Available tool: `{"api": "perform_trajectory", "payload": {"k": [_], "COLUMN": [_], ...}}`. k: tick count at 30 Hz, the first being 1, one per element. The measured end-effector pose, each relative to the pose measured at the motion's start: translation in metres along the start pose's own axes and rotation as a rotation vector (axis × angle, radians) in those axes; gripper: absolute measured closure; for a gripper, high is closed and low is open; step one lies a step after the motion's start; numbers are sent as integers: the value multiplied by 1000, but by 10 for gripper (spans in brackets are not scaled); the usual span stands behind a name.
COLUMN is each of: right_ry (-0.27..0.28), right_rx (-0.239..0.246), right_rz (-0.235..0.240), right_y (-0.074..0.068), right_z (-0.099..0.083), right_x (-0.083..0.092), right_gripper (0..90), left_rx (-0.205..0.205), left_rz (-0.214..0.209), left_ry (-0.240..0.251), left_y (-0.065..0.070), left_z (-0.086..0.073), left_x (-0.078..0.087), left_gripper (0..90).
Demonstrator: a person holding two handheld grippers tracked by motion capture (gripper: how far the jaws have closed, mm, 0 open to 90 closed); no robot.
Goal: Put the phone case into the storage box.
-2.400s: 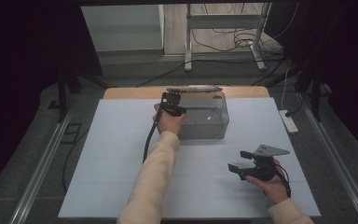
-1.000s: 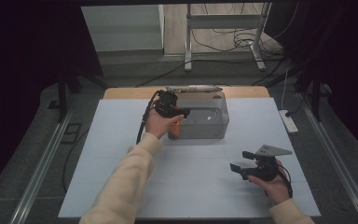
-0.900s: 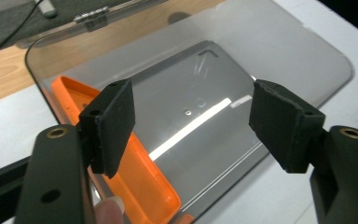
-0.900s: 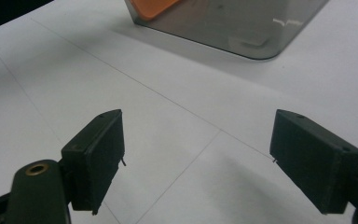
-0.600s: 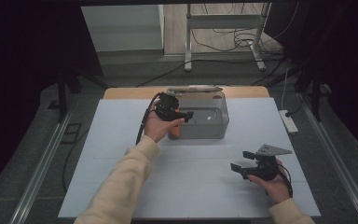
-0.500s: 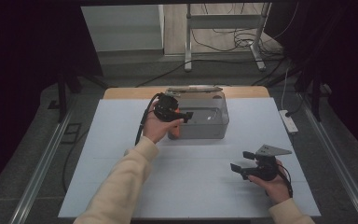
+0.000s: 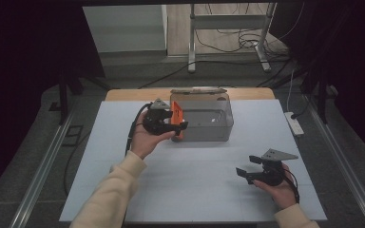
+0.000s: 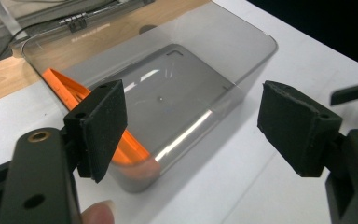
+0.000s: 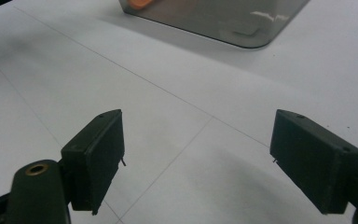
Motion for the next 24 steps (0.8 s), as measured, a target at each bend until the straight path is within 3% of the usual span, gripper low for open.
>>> {"api": "perform_trajectory", "payload": {"k": [5,11,17,24], "right_ry": [4,9,7,0], "right_rx": [-3,-12,-15,-15], "right_rz": [-6,-10,-13,-12], "right_y": [1,1,0,-1], "right_z": [0,-1,-3,-4], "right_x": [1,4,4,3], "right_gripper": [179,178,178,176], "left_rx": [1,-12,-11,10], "left_rz": [-15,-24,-4,30], "left_ry": [39,49,71,77], "left_y": [0,2,1,-8], "left_z": [-15,-37,-58,-83], "left_x": [26,52,73,86], "left_gripper": [239,232,225,211]}}
Point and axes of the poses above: each handheld gripper's, and its own axes: x roughly backward along the jaws, z roughly out of its top, y roughly to its right, the point moved 2 cm from there along -x, roughly forward along the jaws, and after that the axes turned 13 degrees about y, right-handed, at the moved point
